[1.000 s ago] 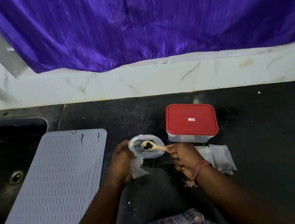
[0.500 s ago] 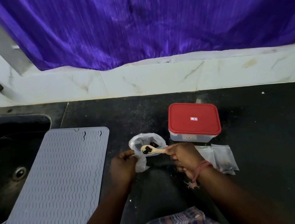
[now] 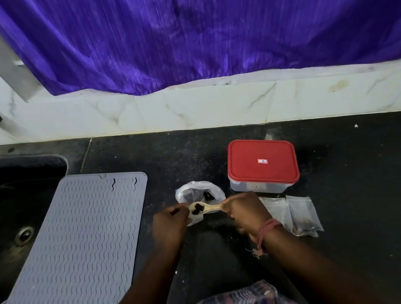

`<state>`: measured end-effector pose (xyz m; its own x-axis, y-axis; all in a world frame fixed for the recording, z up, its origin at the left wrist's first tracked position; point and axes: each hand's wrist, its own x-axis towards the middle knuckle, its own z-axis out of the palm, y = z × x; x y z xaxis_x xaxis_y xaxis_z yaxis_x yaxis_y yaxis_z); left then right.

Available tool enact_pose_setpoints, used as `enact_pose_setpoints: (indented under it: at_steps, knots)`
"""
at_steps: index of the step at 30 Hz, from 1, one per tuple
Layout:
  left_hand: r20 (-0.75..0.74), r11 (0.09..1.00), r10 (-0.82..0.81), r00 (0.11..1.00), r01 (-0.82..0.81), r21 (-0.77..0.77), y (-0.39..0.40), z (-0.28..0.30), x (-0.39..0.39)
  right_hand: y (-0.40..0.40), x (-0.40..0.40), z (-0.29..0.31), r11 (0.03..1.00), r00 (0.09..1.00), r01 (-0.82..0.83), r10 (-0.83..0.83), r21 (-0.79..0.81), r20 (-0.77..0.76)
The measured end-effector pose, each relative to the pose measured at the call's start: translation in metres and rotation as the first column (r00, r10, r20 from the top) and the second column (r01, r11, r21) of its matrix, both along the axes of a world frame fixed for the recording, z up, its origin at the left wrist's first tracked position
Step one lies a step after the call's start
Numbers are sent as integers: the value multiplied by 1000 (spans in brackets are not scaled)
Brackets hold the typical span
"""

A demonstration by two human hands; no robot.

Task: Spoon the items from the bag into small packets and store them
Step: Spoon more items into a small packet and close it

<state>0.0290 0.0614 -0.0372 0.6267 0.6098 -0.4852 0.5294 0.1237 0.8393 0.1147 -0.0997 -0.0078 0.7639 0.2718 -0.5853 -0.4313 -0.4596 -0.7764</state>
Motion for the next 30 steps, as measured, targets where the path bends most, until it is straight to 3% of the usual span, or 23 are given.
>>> enact_pose_setpoints:
  at_steps: [4, 8, 14, 16, 19, 21, 23, 26, 30]
  knots:
    - [-51, 1000, -3, 999, 4, 9, -3, -3, -1, 3, 3, -3, 982, 991, -94, 108, -166, 77]
    - [-37, 987, -78, 996, 82, 140, -13, 0, -2, 8, 3, -1, 985, 1000, 5, 0, -170, 25]
    - [-16, 996, -47, 999, 49, 71, -23, -3, -1, 17, -4, 4, 933, 956, -137, 213, -334, 202]
    - [-14, 998, -23, 1000, 24, 61, -22, -3, 2, 17, -15, 3, 882, 846, -186, 368, -433, 387]
    - [6, 994, 15, 1000, -16, 106, -19, 0, 6, 19, -30, -1, 661, 455, -356, 740, -661, 495]
    - [14, 993, 63, 998, -64, 96, -18, 1, 8, 18, -30, -4, 584, 312, -354, 810, -730, 497]
    - [5, 993, 111, 994, -111, 26, -16, 1, 9, 16, -27, -8, 591, 219, -264, 807, -762, 549]
    - [-34, 988, 151, 988, -150, 25, -10, 0, 10, 12, -23, -7, 642, 257, -241, 765, -728, 590]
    - [-73, 990, 130, 989, -125, 67, -3, -2, 14, 4, -17, -3, 906, 554, -179, 416, -384, 721]
